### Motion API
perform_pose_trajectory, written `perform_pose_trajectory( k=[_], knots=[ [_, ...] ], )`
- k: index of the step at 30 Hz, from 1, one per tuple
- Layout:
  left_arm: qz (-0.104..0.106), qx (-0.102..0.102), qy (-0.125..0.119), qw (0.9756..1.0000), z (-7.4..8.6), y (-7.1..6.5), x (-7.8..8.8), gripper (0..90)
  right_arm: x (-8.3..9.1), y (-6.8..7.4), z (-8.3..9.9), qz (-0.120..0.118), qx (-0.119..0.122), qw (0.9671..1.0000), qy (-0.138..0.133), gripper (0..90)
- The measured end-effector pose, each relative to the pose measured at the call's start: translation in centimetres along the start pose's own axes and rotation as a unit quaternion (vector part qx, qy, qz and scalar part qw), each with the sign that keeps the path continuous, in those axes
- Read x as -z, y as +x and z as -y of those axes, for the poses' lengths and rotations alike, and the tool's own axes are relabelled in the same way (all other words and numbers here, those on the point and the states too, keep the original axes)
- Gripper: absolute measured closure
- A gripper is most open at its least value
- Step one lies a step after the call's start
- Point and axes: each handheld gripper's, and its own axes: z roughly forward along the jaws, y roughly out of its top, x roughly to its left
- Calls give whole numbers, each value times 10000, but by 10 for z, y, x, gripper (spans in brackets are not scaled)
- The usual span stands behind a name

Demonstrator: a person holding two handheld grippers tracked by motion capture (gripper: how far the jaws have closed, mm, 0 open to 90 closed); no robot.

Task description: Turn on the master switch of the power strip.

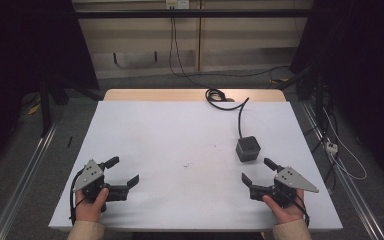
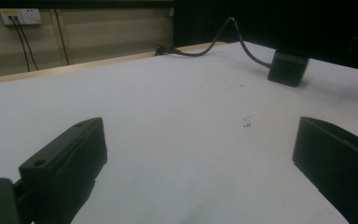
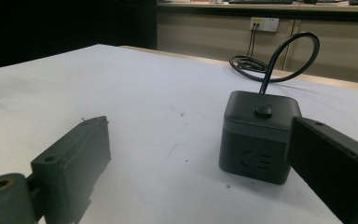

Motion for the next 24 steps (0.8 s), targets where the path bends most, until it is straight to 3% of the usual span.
perform_pose_trajectory(
  k=[24],
  knots=[
    [14, -4, 14, 10000, 1, 1, 0, 26, -9, -3, -9, 111, 66, 9999, 32, 99]
  ],
)
